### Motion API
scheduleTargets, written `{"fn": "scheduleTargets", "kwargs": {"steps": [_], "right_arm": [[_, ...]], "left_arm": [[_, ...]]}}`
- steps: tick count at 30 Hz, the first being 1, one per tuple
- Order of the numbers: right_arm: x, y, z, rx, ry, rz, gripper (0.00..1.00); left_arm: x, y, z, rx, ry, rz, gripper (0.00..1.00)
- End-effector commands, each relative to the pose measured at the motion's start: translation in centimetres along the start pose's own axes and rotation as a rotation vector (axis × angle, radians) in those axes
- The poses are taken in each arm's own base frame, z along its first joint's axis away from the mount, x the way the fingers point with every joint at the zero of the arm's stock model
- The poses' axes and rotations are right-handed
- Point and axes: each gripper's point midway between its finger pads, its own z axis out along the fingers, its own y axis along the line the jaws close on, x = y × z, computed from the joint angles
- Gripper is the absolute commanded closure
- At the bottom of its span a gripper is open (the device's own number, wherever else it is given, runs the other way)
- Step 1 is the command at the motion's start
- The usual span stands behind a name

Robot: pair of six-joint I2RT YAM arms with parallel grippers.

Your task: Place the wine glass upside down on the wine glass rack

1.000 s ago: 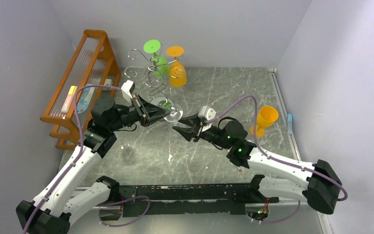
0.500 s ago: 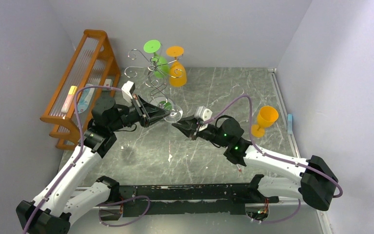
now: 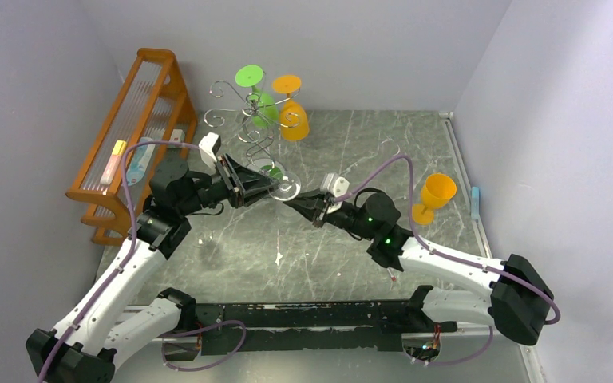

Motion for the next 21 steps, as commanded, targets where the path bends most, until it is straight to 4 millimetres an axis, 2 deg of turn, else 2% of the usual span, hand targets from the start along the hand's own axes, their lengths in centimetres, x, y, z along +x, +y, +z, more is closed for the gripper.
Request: {"fn": "scheduleTargets", "kwargs": {"steps": [1,4,6,13,16,17,19,21], "right_arm": [[-1.0,-1.3,-0.5,0.066,-0.056,0.011,1.00],[-1.5,-2.0,-1.1,0.109,-0.072,0.030,1.00],[-1.6,-2.7,-1.5,0.138,-0.069,0.048,1.00],[-2.1,-7.2,-2.8,0.331,-0.072,0.104,1.00],[-2.1,-9.9,-2.6,0.417,-0.066,0.120,1.00],[-2.6,-10.9,-2.3,0.448,-0.074,0.122,1.00],[-2.6,-12.8,-1.8,0.505,-0.071,0.137,1.00],[-2.5,-14.5,-1.2,0.545,-0.068,0.146,1.00]], "left_arm": [[0.3,-1.3,-0.6,0.051,-0.002,0.032,0.57],[-0.4,0.2,-0.6,-0.011,-0.051,0.041,0.32],[-1.0,0.9,-0.7,-0.045,-0.090,0.075,0.24],[-3.8,2.5,-2.2,-0.200,-0.242,0.337,0.15],[-4.9,3.0,-3.0,-0.262,-0.285,0.446,0.12],[-5.2,3.2,-3.3,-0.281,-0.296,0.480,0.10],[-5.4,3.4,-3.8,-0.301,-0.306,0.540,0.05],[-5.4,3.3,-4.1,-0.302,-0.306,0.586,0.04]]}}
